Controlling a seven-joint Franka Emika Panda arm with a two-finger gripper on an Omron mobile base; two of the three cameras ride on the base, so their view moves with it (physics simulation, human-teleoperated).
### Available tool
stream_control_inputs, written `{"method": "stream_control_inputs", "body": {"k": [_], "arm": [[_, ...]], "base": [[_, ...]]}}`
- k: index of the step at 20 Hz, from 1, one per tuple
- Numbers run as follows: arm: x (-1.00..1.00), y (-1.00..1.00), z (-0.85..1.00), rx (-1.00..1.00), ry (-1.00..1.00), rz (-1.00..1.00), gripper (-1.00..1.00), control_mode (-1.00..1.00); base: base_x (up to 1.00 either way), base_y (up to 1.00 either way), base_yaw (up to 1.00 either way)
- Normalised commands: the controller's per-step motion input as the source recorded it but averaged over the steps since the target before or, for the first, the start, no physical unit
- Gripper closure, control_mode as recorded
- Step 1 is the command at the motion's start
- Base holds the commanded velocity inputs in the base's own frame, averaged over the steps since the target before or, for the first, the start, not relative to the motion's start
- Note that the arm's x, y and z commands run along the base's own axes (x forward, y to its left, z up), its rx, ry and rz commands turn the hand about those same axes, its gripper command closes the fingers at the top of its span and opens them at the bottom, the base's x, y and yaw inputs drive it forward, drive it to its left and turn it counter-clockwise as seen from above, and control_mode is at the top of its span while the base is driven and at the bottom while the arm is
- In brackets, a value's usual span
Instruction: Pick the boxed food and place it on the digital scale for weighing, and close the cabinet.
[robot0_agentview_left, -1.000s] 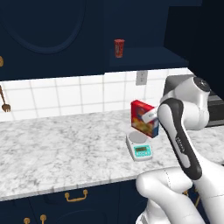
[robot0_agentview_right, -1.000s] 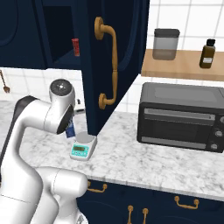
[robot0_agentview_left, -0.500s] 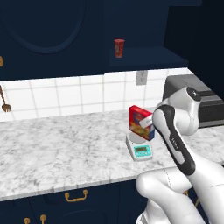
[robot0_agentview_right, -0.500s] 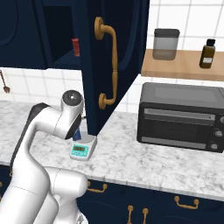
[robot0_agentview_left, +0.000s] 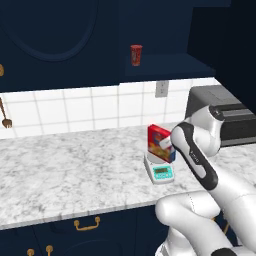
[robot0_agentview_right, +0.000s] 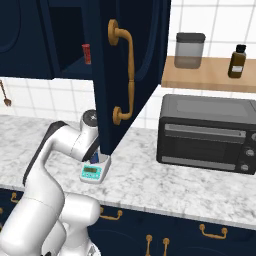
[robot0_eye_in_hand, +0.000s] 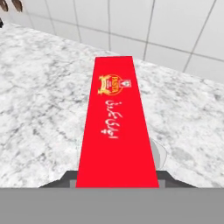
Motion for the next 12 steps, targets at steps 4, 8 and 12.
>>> {"method": "stream_control_inputs", "body": {"k": [4, 8, 12], "arm": [[0.05, -0.17, -0.25, 0.00, 0.04, 0.00, 1.00, -1.00], [0.11, -0.03, -0.24, 0.00, 0.04, 0.00, 1.00, -1.00], [0.23, 0.00, -0.12, 0.00, 0.00, 0.00, 1.00, -1.00]], "base": [[0.00, 0.00, 0.00], [0.00, 0.00, 0.00], [0.00, 0.00, 0.00]]}}
